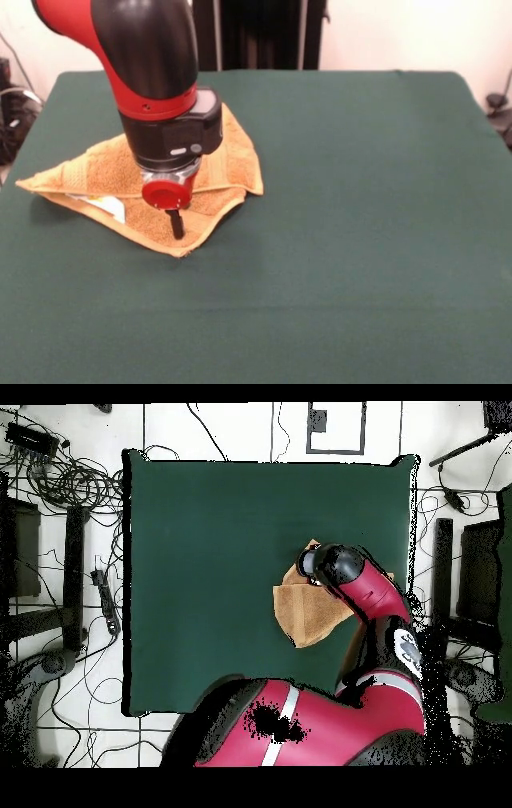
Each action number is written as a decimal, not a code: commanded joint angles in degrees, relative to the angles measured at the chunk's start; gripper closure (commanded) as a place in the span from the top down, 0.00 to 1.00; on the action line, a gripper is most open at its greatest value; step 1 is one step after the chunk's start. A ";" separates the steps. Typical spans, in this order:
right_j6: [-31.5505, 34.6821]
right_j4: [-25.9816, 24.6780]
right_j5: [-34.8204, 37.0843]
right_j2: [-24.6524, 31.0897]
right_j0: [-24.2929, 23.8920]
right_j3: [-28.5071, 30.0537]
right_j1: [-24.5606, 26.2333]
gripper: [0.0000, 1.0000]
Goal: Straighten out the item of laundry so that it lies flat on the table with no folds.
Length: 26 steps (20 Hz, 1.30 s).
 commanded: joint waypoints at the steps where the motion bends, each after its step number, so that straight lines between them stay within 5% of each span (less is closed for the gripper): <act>1: 12.82 5.56 -5.17 7.69 3.42 -1.97 6.77 1.00; 26: 15.99 5.35 6.86 1.86 5.56 -4.80 2.96 1.00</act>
